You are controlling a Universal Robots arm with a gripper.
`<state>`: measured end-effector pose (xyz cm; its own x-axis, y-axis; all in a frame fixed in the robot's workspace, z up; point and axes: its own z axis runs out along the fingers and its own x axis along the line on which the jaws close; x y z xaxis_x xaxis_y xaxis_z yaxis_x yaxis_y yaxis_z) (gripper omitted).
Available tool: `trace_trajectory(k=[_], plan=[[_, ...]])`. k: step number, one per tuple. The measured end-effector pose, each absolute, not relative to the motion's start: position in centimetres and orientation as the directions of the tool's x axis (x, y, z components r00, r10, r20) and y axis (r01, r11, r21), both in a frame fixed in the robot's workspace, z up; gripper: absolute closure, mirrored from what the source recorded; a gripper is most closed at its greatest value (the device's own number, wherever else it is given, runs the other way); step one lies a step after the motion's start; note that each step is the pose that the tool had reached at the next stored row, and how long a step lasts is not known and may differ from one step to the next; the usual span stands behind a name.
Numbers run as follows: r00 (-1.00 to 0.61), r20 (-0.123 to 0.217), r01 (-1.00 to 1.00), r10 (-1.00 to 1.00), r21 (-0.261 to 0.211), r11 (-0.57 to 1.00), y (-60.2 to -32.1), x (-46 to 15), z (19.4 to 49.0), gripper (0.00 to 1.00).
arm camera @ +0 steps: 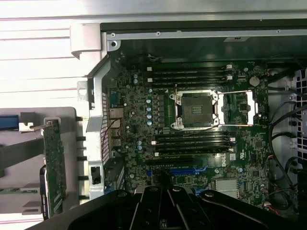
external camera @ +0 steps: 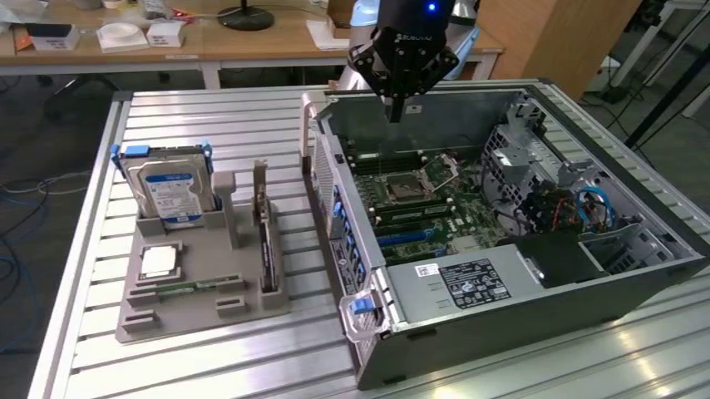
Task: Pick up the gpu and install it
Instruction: 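Reach for the gpu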
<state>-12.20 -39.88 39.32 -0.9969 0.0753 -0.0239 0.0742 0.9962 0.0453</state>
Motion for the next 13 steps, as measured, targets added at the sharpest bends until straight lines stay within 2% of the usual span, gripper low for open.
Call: trace_trajectory(k=[13], plan=[[-0.997, -0.024, 0.074, 0.075, 0.045, 0.996, -39.88, -13.07, 39.26, 0.89]])
